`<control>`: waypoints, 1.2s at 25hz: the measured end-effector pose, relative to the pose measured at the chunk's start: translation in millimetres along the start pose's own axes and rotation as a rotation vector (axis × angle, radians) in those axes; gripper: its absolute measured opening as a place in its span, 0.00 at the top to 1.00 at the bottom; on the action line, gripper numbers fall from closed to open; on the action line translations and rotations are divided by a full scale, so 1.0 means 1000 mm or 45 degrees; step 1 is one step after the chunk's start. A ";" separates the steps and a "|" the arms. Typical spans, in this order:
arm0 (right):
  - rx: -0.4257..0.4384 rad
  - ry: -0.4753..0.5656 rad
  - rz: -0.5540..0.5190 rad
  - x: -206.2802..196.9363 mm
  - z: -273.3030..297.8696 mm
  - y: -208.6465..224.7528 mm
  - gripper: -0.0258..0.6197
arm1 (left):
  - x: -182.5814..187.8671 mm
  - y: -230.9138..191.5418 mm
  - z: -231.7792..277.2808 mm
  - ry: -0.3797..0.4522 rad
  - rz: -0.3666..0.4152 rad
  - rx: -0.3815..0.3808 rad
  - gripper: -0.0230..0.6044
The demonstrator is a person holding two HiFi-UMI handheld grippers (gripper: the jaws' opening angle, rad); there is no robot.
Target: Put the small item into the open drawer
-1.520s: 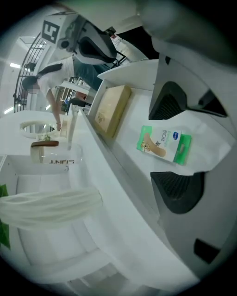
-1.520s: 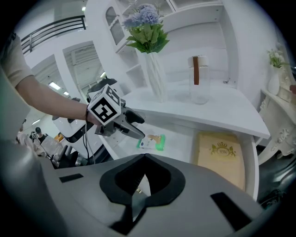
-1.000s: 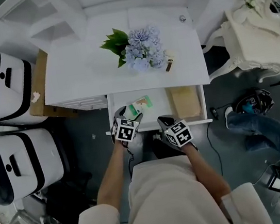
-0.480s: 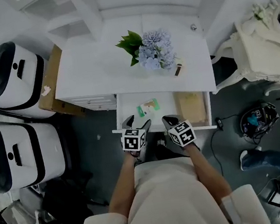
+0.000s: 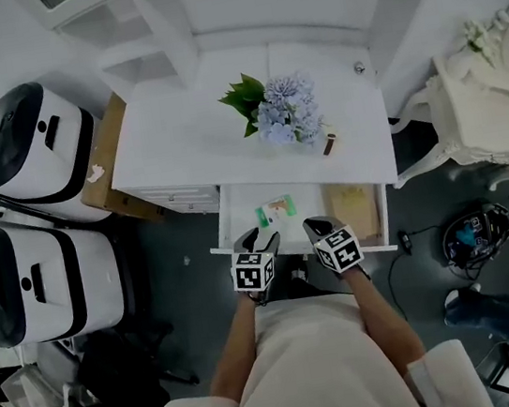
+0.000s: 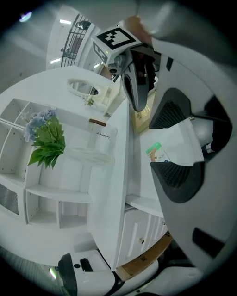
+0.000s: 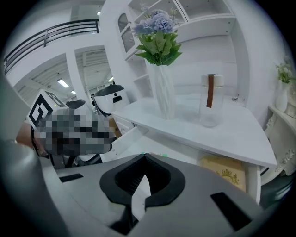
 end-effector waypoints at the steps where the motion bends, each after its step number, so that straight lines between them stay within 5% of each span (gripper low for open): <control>1: 0.002 0.000 0.001 0.000 0.000 0.001 0.92 | -0.002 0.001 0.002 -0.006 -0.001 -0.001 0.59; 11: 0.087 0.054 0.118 0.002 0.005 0.003 0.92 | 0.001 0.003 -0.008 0.030 -0.025 0.006 0.93; 30: 0.122 0.012 0.094 0.008 0.011 0.012 0.92 | 0.017 -0.006 -0.005 0.018 -0.024 0.017 0.94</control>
Point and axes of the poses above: the fingertips, and each gripper's own axes: z forward along the fingers, y to its right, x out of its top, the point moved 5 cm from there along -z, backward along the fingers, and after that the axes turned 14 degrees about -y, right-handed, at the moved point
